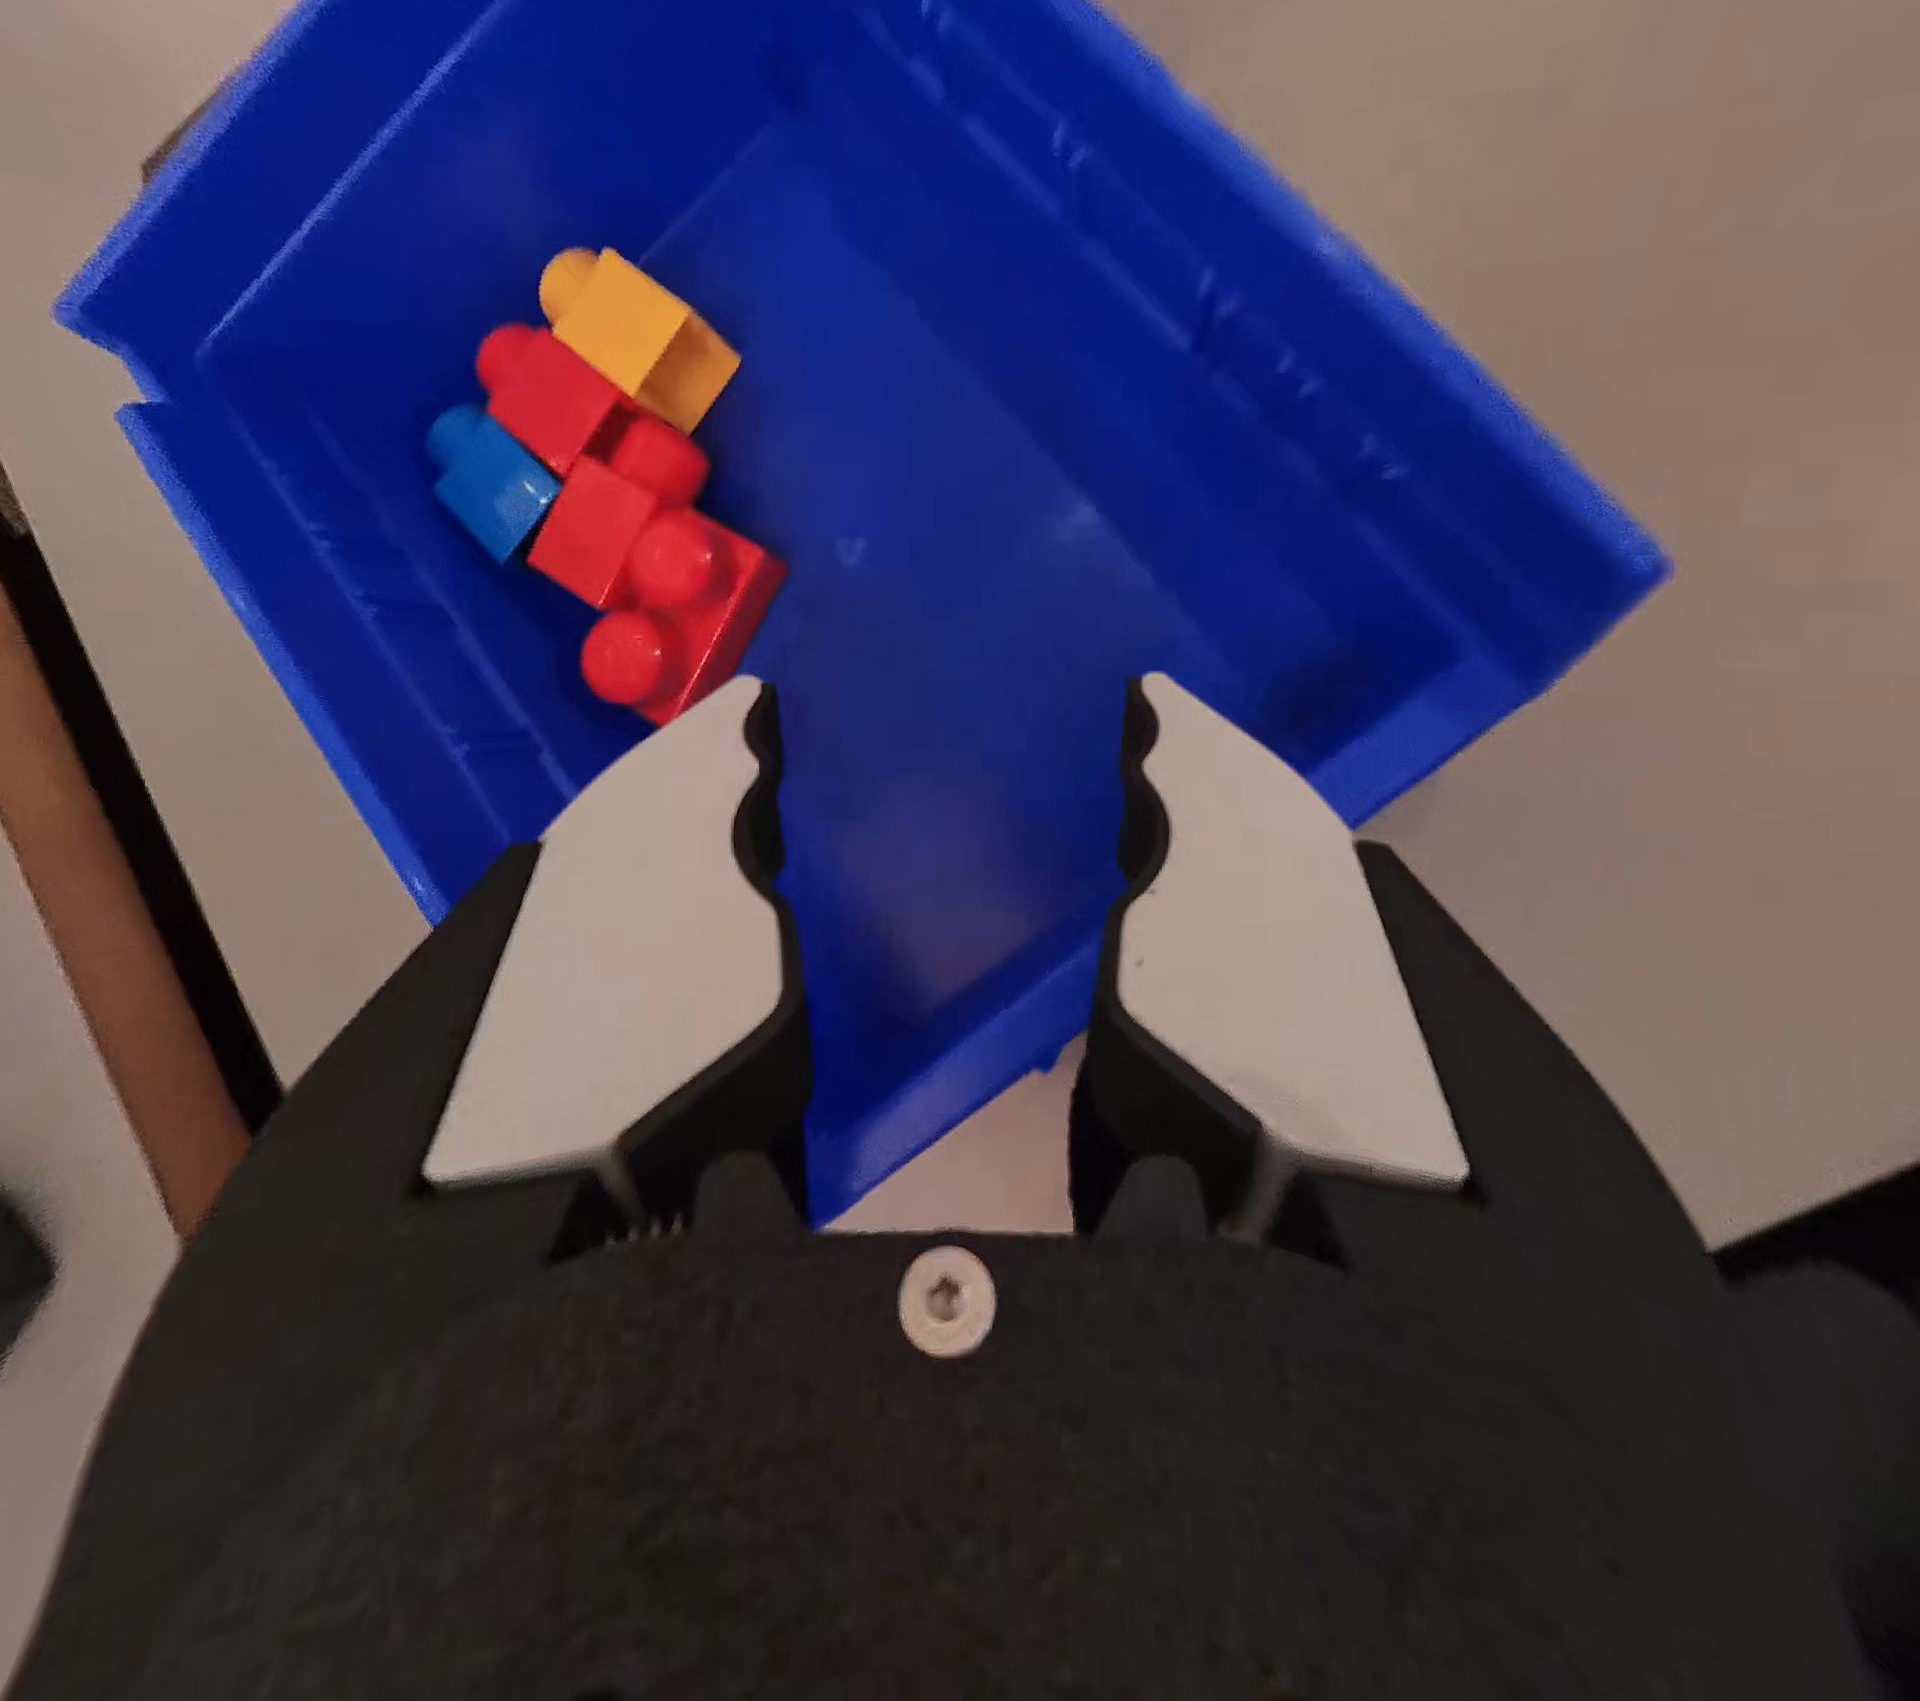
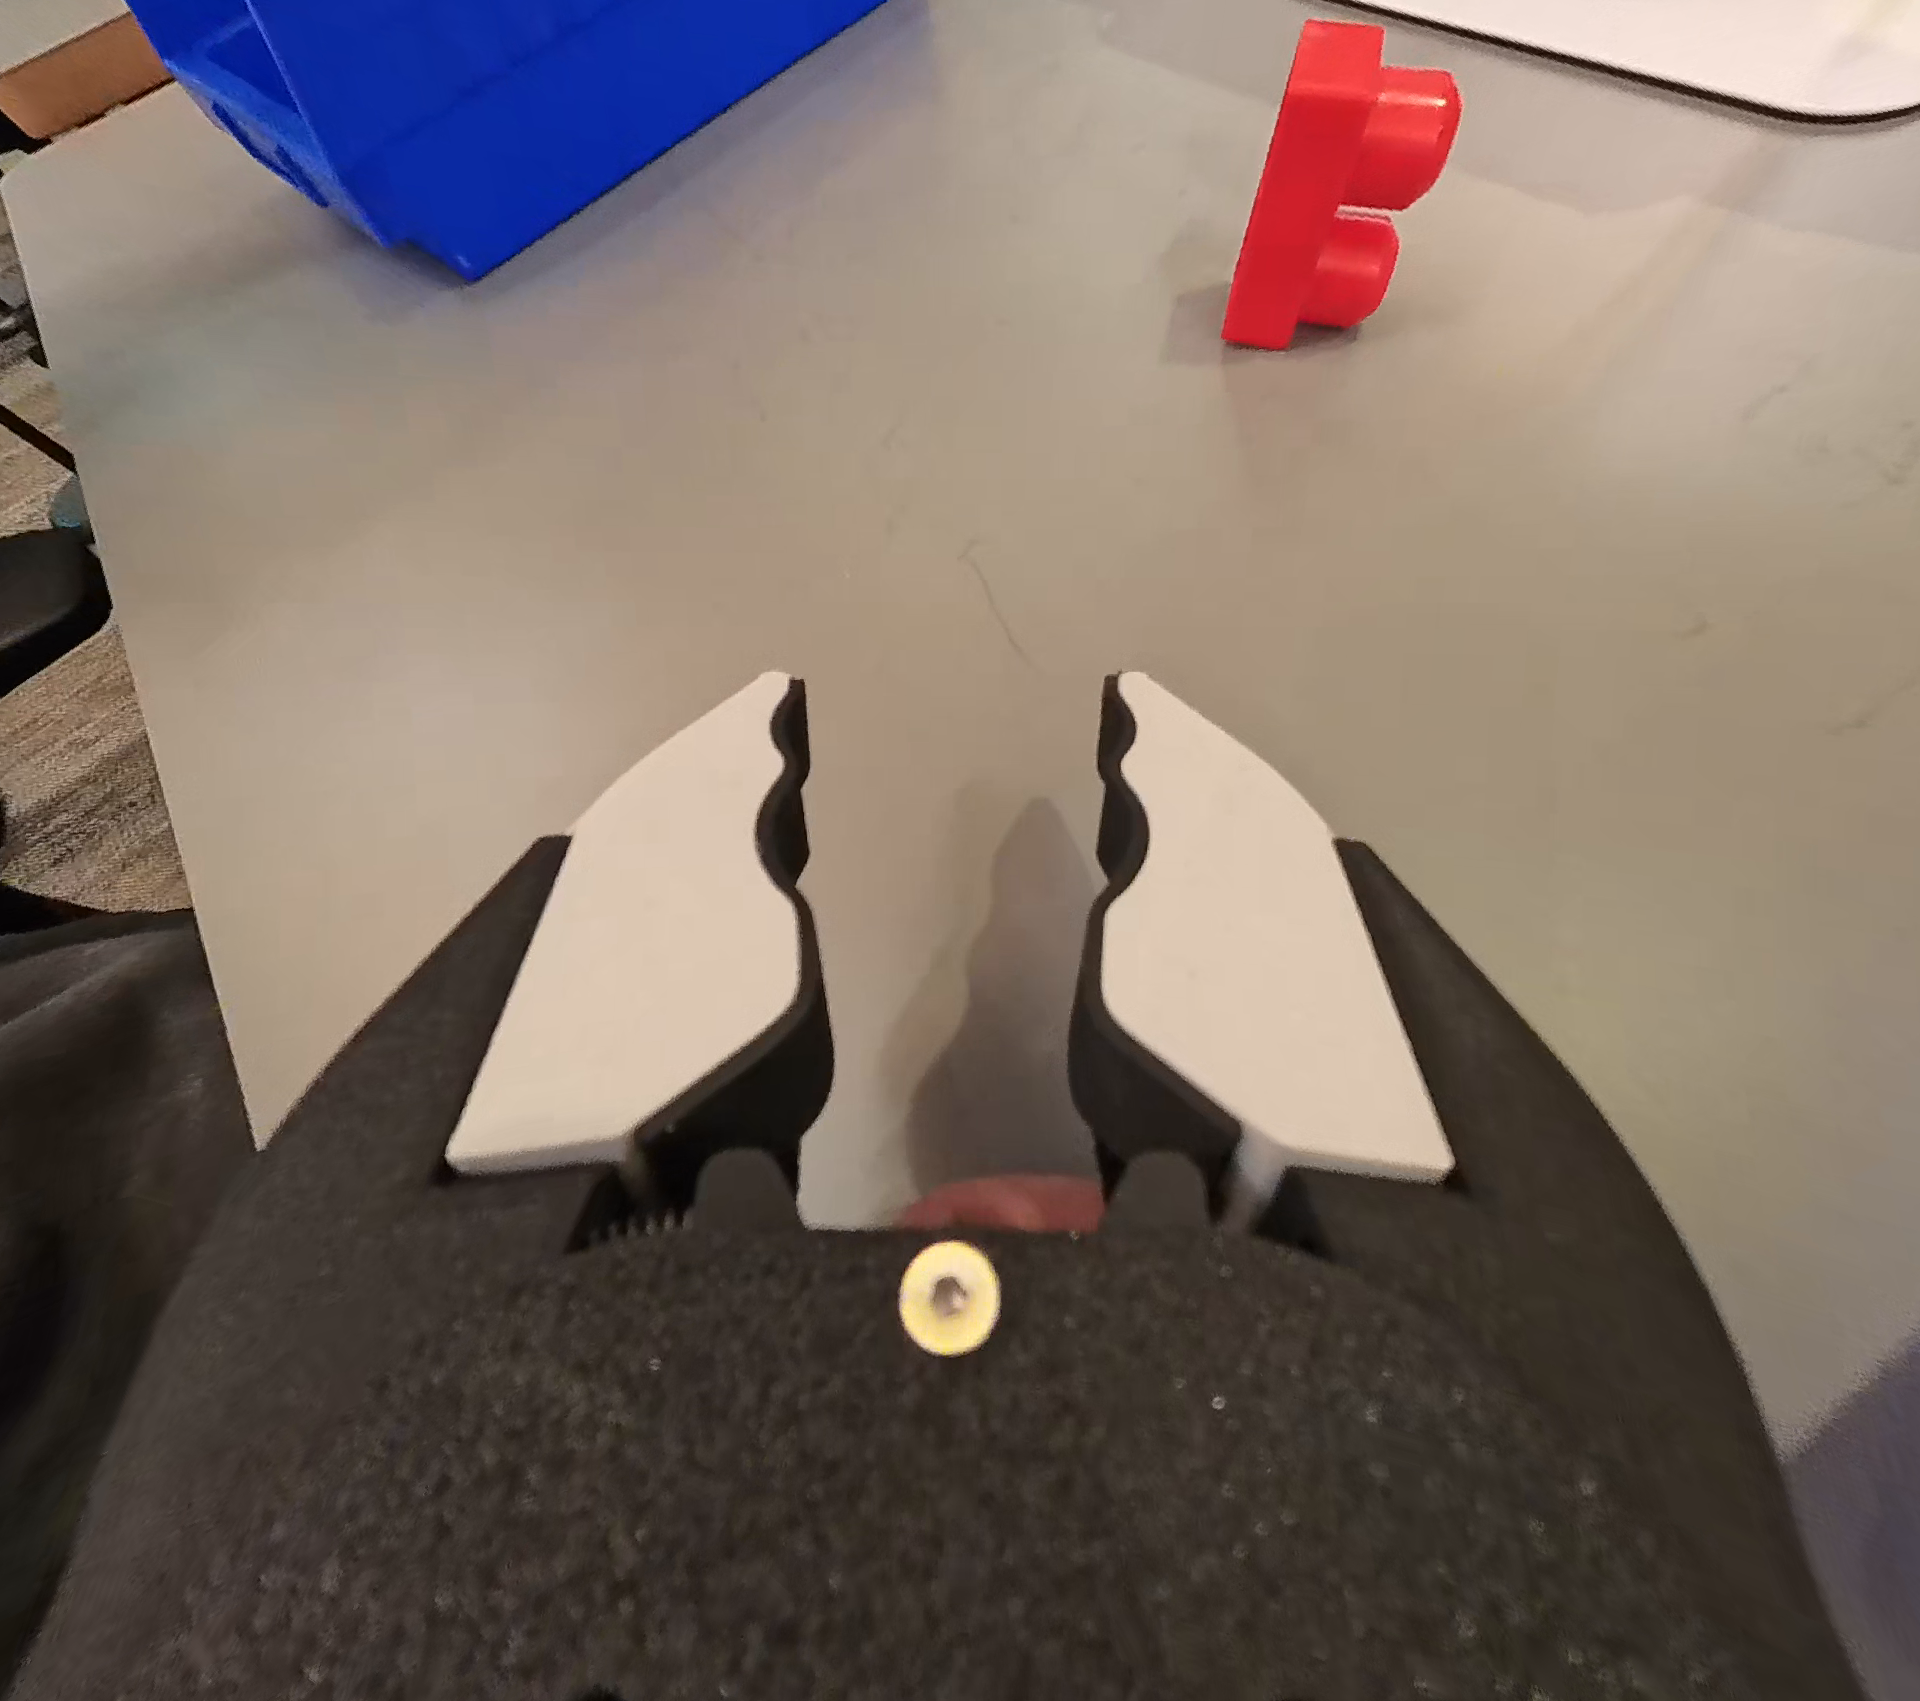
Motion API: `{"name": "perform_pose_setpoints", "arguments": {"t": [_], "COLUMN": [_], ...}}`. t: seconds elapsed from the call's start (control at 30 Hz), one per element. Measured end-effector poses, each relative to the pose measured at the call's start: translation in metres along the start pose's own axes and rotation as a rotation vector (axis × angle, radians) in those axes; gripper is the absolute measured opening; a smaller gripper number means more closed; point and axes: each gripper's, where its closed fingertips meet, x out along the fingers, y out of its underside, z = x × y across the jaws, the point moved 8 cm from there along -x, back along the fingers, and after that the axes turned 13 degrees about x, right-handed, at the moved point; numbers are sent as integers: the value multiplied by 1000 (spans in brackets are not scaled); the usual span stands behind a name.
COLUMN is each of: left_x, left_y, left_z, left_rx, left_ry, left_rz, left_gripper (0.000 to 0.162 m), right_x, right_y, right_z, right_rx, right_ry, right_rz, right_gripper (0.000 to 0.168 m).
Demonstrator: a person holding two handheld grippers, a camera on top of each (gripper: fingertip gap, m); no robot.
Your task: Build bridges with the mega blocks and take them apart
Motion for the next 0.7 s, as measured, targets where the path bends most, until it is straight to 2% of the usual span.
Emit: {"name": "perform_pose_setpoints", "arguments": {"t": [0.07, 0.2, 0.27, 0.43, 0.57, 0.7], "left_x": [16, 59, 85, 132, 157, 170], "left_y": [-7, -28, -35, -47, -45, -40], "left_z": [9, 36, 56, 101, 116, 110], "left_rx": [88, 440, 528, 445, 496, 544], "left_ry": [-20, -39, -5, 208, 228, 264], "left_rz": [48, 154, 250, 359, 413, 450], "left_gripper": [63, 64, 63, 69, 78, 65], "right_x": [1, 0, 0, 0, -2, -4], "right_y": [0, 1, 1, 2, 3, 4], "right_z": [1, 3, 3, 2, -1, -3], "right_rx": [-7, -21, -25, -23, 1, 25], "right_ry": [-1, 0, 2, -4, -12, -22], "right_rz": [4, 2, 2, 8, 14, 18], "right_gripper": [54, 52, 52, 51, 49, 47]}}
